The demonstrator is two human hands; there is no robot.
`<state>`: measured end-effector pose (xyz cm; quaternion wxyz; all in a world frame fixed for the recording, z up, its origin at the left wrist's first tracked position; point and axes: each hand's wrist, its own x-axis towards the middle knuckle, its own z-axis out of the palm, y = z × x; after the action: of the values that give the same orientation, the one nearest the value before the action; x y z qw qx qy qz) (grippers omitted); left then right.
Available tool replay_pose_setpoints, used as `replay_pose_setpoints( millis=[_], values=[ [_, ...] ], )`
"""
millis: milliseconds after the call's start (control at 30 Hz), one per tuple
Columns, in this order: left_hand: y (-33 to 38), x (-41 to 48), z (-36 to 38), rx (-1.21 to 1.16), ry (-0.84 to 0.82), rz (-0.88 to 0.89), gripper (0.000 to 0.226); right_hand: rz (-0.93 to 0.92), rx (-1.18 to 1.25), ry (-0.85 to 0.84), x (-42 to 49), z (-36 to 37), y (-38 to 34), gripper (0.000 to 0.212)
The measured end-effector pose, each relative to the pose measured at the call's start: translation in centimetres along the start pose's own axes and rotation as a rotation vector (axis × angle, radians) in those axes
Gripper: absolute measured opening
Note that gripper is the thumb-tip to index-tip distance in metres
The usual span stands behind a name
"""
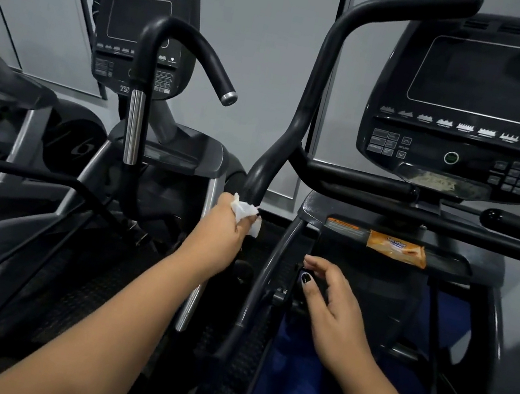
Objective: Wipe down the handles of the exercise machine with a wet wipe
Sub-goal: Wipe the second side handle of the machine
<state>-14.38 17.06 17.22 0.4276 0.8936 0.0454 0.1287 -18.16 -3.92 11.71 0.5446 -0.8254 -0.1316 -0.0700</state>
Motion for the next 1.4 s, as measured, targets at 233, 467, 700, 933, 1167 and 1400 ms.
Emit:
replay_pose_setpoints(
  millis=[233,467,700,933,1167,1400],
  values=[
    [-1.4,-3.8,1.3,-0.265,0.101,0.009,0.044,-0.047,0.053,0.004,-1.1,0.4,-1.1,0.030],
    [-0.3,-9.8,1.5,-0.744,0.190,0.059,0.048,-0.021,0.293,-0.070,-1.7,1.1,-4.1,0.035],
    [1.2,-10.9,1.0,-1.145,0.015,-0.169,0.024,0.077,0.473,-0.092,-1.7,2.6,-4.9,0.027],
    [0.3,-11.2,0.7,-1.045,0.124,-0.080,0.026,0.100,0.441,-0.051,-1.3,1.9,-4.3,0.011],
    [0.3,-10.1,0.8,-1.036,0.053,-0.045,0.034,0.128,0.427,-0.087,-0.8,0.9,-4.3,0.003],
    [0.8,-9.7,1.4,-0.559,0.191,0.159,0.040,0.093,0.470,0.039,0.8,-1.1,-4.8,0.012]
  ],
)
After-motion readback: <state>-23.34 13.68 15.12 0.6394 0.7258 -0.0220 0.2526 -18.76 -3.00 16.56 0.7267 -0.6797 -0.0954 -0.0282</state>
